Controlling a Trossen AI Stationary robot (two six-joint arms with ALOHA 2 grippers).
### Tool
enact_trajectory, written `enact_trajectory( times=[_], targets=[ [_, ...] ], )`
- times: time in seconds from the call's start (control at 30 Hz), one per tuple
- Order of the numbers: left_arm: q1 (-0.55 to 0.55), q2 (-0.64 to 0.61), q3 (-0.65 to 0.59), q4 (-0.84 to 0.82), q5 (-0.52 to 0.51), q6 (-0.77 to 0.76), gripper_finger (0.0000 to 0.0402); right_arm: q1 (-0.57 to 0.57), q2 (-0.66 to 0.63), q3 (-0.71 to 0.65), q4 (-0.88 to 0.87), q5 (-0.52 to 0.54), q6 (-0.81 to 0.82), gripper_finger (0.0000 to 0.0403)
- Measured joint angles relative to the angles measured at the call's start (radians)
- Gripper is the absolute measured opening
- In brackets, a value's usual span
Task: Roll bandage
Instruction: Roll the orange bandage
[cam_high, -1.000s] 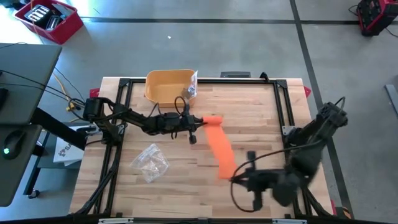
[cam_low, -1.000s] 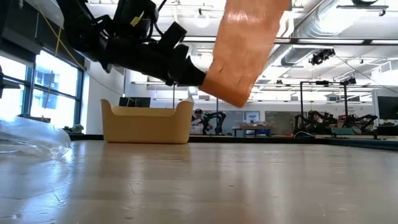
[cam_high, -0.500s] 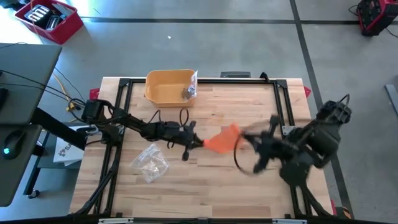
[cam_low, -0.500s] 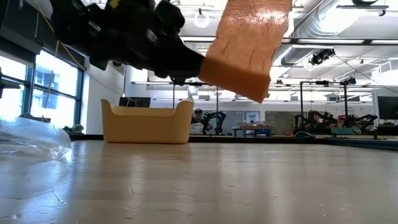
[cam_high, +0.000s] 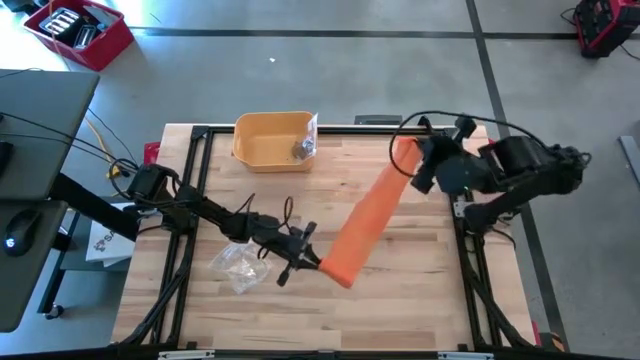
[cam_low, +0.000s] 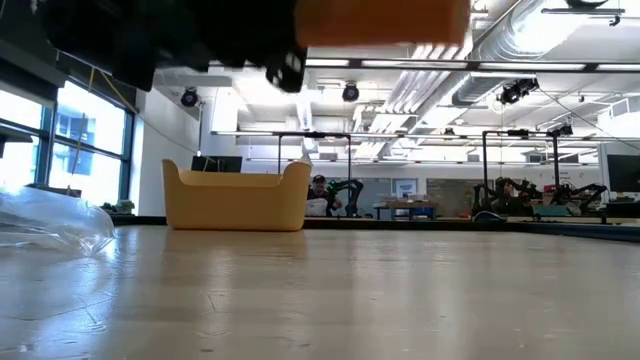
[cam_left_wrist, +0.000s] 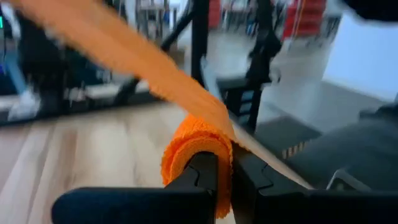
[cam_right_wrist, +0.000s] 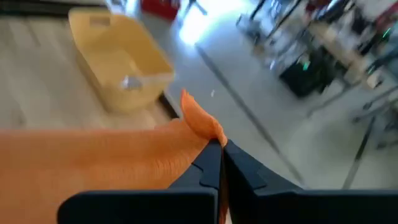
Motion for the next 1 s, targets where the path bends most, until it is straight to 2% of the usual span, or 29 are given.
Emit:
enact_trajectory(
  times=[0.13, 0.3, 0.47, 0.53, 0.6, 0.73, 0.9, 1.0],
  targets=[
    [-0.02, 0.0, 0.0, 0.136, 0.0, 0.002, 0.0012, -0.067, -0.078, -0.294, 0.233, -0.189, -0.014, 0.0],
    [-0.02, 0.0, 0.0, 0.234, 0.001, 0.002, 0.0012, -0.064, -0.094, -0.713, 0.749, -0.448, -0.062, 0.0],
    [-0.017, -0.004, 0.0, 0.227, 0.0, -0.017, 0.0012, -0.047, 0.003, -1.066, 1.355, -0.597, -0.02, 0.0],
    [-0.017, -0.005, 0.0, 0.216, -0.002, -0.026, 0.0012, -0.046, 0.068, -1.162, 1.564, -0.633, 0.023, 0.0002],
    [-0.017, -0.005, 0.0, 0.203, -0.019, -0.028, 0.0012, -0.047, 0.131, -1.219, 1.7, -0.665, 0.081, 0.0009],
    [-0.017, -0.005, 0.0, 0.197, -0.068, -0.043, 0.0012, -0.047, 0.218, -1.238, 1.781, -0.718, 0.144, 0.0047],
    [-0.023, -0.005, 0.0, 0.188, -0.124, -0.053, 0.0012, -0.054, 0.231, -1.204, 1.702, -0.733, 0.166, 0.0116],
    [-0.037, -0.005, 0.0, 0.195, -0.134, -0.065, 0.0012, -0.055, 0.201, -1.183, 1.64, -0.736, 0.159, 0.014]
  ],
)
